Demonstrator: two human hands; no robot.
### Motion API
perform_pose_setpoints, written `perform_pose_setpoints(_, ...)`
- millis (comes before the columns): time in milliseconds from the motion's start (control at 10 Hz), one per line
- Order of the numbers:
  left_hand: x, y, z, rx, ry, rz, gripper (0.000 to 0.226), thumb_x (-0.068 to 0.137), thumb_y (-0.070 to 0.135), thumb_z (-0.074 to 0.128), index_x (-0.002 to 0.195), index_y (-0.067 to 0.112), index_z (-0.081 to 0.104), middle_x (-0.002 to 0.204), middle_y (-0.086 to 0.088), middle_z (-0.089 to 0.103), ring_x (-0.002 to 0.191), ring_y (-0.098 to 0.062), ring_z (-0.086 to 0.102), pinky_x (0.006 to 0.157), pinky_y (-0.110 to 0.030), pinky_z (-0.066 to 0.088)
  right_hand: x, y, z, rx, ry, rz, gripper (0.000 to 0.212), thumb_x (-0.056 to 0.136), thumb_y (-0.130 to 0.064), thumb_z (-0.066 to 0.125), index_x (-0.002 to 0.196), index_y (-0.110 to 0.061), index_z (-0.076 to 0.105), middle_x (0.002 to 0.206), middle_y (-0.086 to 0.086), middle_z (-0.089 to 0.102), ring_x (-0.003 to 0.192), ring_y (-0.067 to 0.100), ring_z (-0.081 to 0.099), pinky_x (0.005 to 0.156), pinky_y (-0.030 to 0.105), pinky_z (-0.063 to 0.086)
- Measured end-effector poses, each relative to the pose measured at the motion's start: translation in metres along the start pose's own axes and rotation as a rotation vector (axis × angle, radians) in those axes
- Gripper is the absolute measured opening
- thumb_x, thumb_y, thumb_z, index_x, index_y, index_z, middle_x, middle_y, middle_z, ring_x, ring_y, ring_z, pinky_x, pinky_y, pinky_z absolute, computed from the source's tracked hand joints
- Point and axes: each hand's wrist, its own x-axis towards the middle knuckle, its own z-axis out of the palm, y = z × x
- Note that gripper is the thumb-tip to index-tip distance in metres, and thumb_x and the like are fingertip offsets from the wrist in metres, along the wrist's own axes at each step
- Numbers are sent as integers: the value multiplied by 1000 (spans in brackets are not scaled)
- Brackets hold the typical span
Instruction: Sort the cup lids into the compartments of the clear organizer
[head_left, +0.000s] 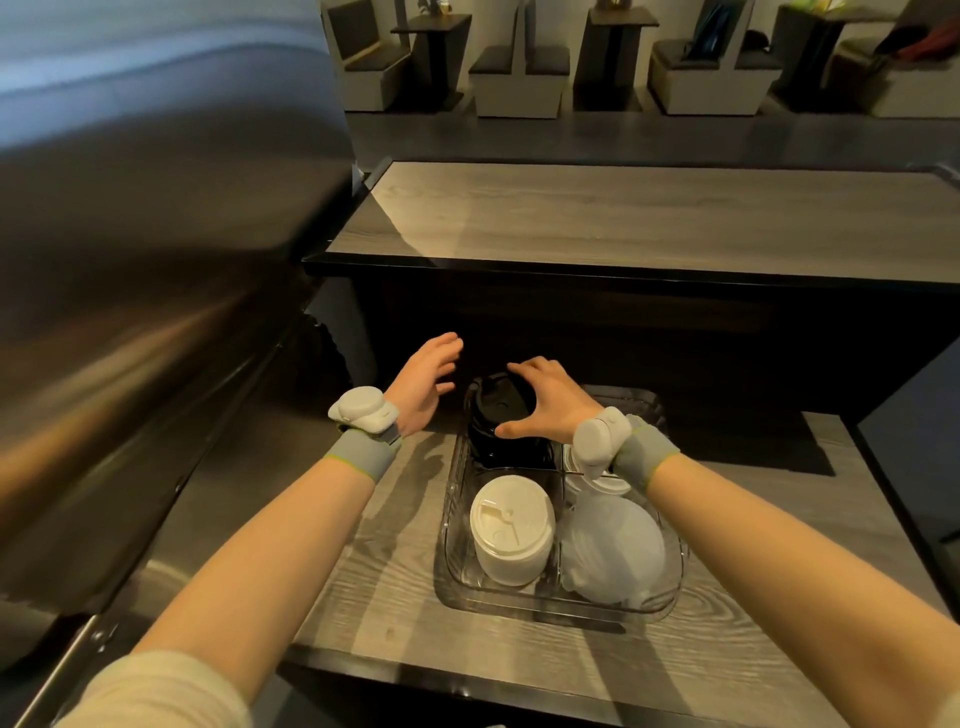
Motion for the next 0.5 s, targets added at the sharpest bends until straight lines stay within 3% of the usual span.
perform_pose_setpoints(200, 7, 1, -9, -2, -3, -15, 41, 97, 26, 42, 135, 13, 45, 119, -4, 50, 116, -18, 45, 75, -25, 40, 0, 10, 18, -132, -61, 8, 96, 71, -46, 73, 146, -18, 20, 145, 7, 35, 136, 26, 27, 113, 40, 22)
perform_pose_setpoints(300, 9, -3, -8, 55, -26, -39, 39, 96, 25, 43, 134, 15, 46, 125, -6, 50, 119, -19, 46, 84, -30, 41, -4, 10, 15, -89, -39, -3, 94, 71, -47, 73, 146, -22, 21, 148, 5, 30, 138, 25, 24, 114, 41, 18)
perform_pose_setpoints(400, 11, -9, -5, 120, -30, -63, 36, 96, 22, 44, 131, 16, 49, 132, -9, 50, 119, -20, 47, 92, -35, 40, -7, 12, 4, -31, 34, 5, 80, 79, -47, 65, 144, -23, 27, 147, 5, 32, 138, 24, 25, 113, 41, 18)
perform_pose_setpoints(500, 11, -13, -3, 224, -16, -47, 33, 97, 18, 42, 127, 14, 52, 133, -10, 52, 106, -19, 53, 85, -32, 43, -12, 18, -11, 24, 72, 105, 53, 88, -40, 56, 135, -20, 43, 139, 5, 46, 130, 24, 39, 110, 39, 29)
